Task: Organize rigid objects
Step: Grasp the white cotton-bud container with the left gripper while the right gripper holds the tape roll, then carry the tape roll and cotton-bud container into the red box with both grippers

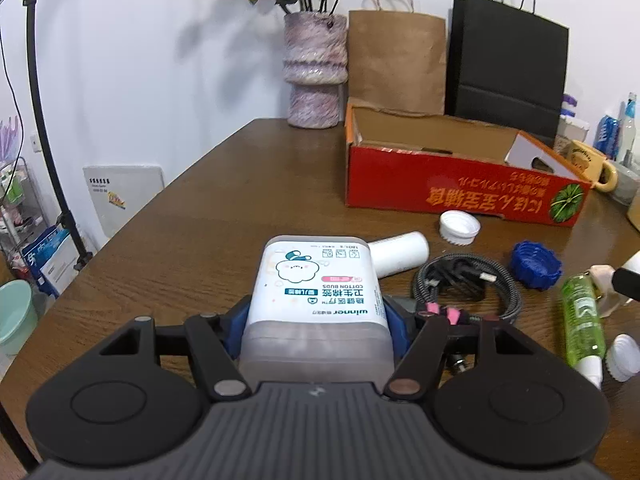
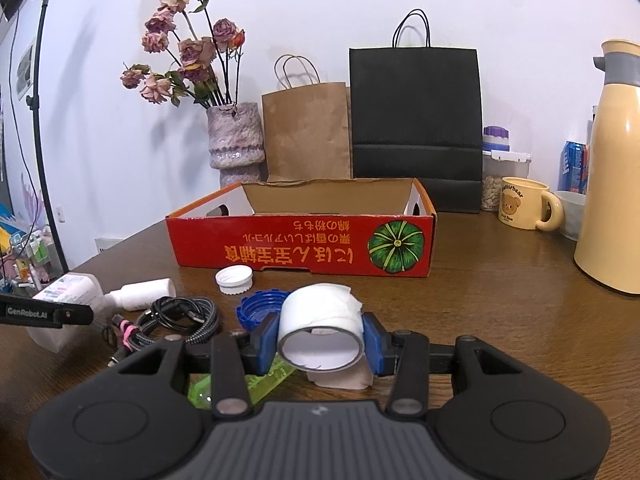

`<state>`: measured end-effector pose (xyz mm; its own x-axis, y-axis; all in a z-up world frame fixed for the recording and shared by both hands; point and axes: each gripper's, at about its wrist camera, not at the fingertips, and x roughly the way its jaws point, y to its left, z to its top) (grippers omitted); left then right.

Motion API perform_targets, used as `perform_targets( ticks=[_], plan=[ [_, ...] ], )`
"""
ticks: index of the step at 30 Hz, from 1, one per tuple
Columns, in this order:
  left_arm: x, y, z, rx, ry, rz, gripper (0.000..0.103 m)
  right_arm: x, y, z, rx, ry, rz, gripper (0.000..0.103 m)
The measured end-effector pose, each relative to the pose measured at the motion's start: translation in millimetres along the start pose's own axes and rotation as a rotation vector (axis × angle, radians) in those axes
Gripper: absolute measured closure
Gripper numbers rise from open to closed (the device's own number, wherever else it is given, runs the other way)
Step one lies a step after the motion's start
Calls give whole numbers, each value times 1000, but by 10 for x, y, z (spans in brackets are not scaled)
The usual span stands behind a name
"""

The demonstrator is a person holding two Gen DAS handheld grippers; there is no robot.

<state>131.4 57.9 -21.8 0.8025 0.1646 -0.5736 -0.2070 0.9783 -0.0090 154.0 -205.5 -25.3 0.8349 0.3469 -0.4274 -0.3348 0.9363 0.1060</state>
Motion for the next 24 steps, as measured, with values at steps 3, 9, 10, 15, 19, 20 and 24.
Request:
perform_targets(
  ticks=[3, 9, 10, 15, 19, 20, 24],
  plan=[
    [-86, -38, 58, 5, -25, -14, 36, -30, -2, 35, 3, -12, 1, 60],
    [-221, -161, 240, 23, -73, -49, 36, -75, -8, 157, 10, -34, 11, 60],
    [-232, -183, 270, 26, -78, -56, 36, -81, -5, 184, 9, -39, 13, 60],
    [-295, -338, 447, 45, -116, -83, 36, -84, 16, 331, -1, -62, 23, 60],
    [-287, -452, 583, 50, -136, -100, 36, -65, 31, 466, -7, -85, 25, 60],
    [-278, -476, 614, 48, -139, -106, 36, -54, 35, 506, -9, -90, 26, 60],
    [-247, -572, 737, 48, -153, -127, 36, -1, 46, 648, -2, -106, 29, 60]
  ],
)
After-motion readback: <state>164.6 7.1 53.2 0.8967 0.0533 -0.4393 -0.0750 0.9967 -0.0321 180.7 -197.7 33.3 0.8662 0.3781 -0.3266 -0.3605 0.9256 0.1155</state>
